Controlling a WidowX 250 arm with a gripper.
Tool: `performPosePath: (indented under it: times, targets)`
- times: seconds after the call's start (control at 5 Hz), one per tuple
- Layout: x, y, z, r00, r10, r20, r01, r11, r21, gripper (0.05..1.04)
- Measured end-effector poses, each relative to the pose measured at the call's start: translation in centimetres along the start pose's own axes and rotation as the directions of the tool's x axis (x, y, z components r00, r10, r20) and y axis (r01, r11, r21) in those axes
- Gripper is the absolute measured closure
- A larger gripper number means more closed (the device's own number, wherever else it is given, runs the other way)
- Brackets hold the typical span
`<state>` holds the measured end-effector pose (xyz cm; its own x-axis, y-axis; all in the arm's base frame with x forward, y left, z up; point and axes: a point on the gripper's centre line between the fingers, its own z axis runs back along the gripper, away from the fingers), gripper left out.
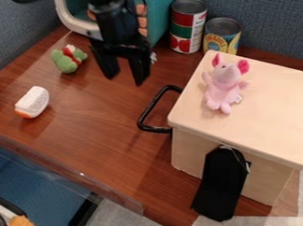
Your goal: Close the drawer
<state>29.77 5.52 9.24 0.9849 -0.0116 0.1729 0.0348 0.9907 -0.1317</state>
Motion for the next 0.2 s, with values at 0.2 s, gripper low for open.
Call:
performPosePath:
  times: [0.2]
  targets:
    - [-0.62, 1.08, 1.52, 1.0, -0.009, 0.0, 0.009, 0.997, 0.078, 0.08]
